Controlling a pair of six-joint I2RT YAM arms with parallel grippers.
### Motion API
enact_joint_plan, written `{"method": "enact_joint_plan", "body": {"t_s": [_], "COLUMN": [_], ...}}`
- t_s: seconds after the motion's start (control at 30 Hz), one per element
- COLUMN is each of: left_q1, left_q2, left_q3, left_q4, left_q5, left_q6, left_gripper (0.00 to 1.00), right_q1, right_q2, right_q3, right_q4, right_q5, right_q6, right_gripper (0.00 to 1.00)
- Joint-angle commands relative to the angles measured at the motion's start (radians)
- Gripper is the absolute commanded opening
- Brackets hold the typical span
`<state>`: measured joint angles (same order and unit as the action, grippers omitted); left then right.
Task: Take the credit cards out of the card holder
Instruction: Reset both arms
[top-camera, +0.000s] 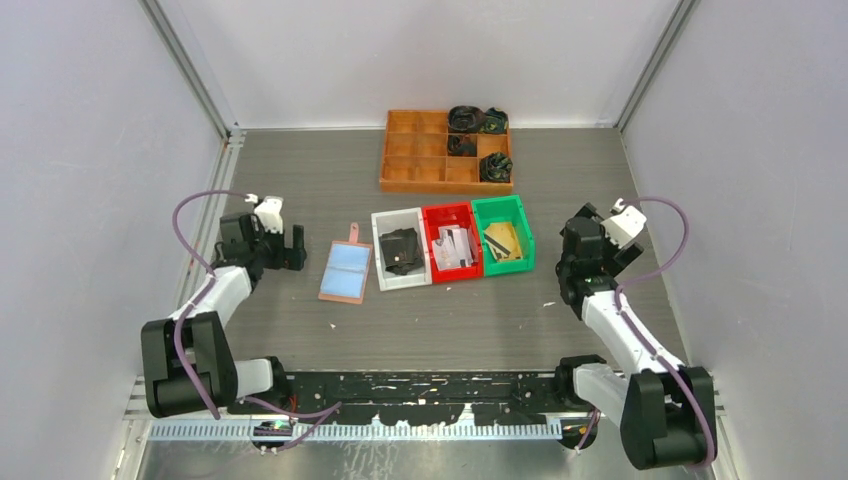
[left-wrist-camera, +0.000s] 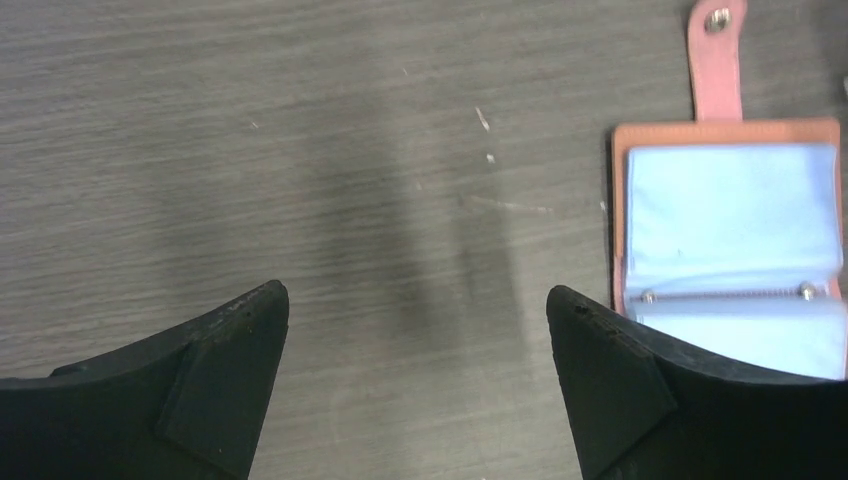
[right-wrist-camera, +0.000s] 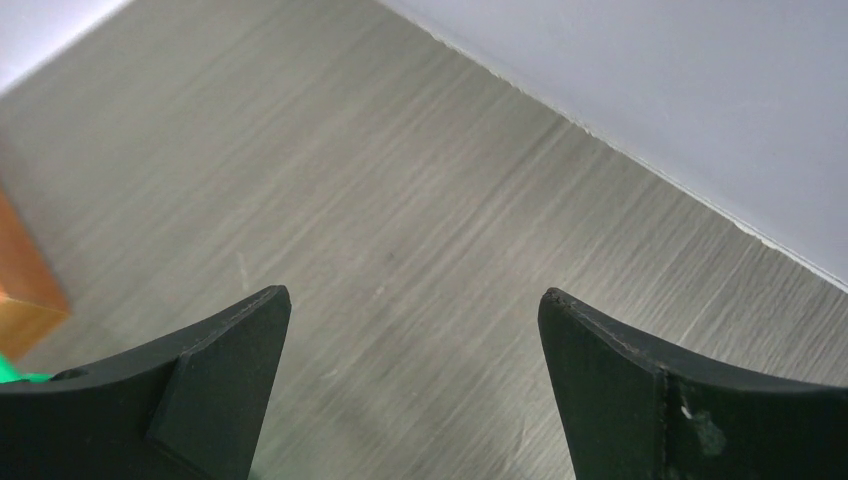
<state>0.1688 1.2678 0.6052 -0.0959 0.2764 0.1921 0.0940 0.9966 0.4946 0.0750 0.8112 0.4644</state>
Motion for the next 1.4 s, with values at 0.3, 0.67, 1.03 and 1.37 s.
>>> {"method": "enact_joint_plan", "body": {"t_s": [0.3,0.67,1.03,1.37], "left_q1": [0.005,-0.158,-0.227,-0.228], "left_q2": [0.083,0.306,0.285,0.282], "left_q3": [-0.236,-0.366,-0.250,-0.246], "left_q4": [0.813,1.347,1.060,1.050], "left_q5": [-0.106,-0.375,-0.431,-0.428], "left_q6": [-0.286,-0.262,-0.224,-0.224], "left_gripper": [1.00,1.00,1.00,1.00], "right_q1": [-0.031,-0.030,-0.076,-0.076], "right_q2": [0.237,0.511,0.549,0.553], "right_q3": [-0.160,-0.204,-0.150,-0.151], "right_q4": [0.605,0.945,0.878,0.884], "right_q5": [-0.077,-0.305,-0.372,-0.369], "right_q6": [-0.183,-0.301,-0.283,-0.285], "right_gripper": [0.99,0.99,0.99,1.00]}}
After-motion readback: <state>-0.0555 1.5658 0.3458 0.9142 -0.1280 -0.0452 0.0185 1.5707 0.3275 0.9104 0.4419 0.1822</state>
